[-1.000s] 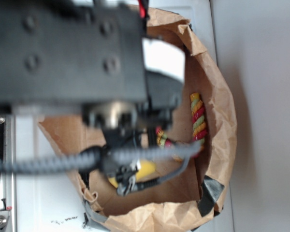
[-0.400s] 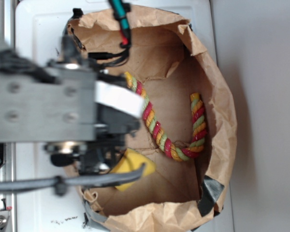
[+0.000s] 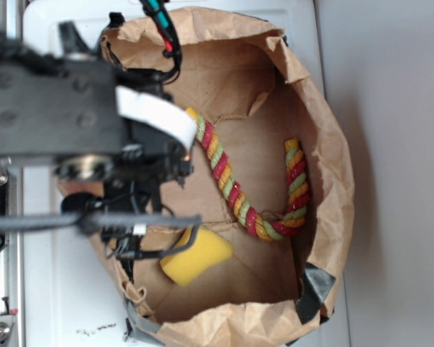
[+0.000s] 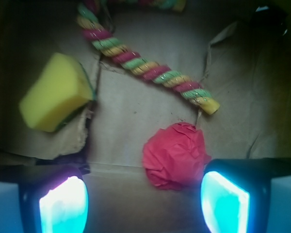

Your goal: Grab the red paper.

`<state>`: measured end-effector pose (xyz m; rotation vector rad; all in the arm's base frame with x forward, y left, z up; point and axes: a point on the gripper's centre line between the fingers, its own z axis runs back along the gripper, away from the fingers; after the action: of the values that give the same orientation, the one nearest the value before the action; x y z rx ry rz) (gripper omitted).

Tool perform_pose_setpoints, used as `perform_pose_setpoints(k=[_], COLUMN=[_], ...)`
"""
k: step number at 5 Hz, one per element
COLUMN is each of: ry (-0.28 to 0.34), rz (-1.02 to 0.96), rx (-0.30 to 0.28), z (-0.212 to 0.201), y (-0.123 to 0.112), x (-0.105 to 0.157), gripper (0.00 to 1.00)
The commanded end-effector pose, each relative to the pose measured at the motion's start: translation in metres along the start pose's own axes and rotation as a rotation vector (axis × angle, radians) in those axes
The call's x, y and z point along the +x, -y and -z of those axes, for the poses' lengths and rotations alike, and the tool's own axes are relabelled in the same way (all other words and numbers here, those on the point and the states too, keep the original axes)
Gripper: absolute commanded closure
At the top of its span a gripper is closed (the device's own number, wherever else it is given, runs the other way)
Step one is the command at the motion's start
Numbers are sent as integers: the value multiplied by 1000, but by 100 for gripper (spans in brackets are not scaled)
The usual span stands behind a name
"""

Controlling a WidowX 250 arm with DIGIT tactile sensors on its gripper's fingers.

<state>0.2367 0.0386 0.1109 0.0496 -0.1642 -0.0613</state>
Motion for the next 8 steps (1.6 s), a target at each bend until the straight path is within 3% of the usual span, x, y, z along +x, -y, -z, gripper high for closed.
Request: perform_pose_setpoints(k=[1,3,4,6,8], ry=[8,-13,-26,-31,-74], rz=[-70,-56,-32,-8,-12], rx=[24,27,1,-43,-29], z=[2,15,25,27,42], y=[-47,-52,-41,-48,-53], x=[22,20,23,27,25], gripper=[0,0,0,0,0])
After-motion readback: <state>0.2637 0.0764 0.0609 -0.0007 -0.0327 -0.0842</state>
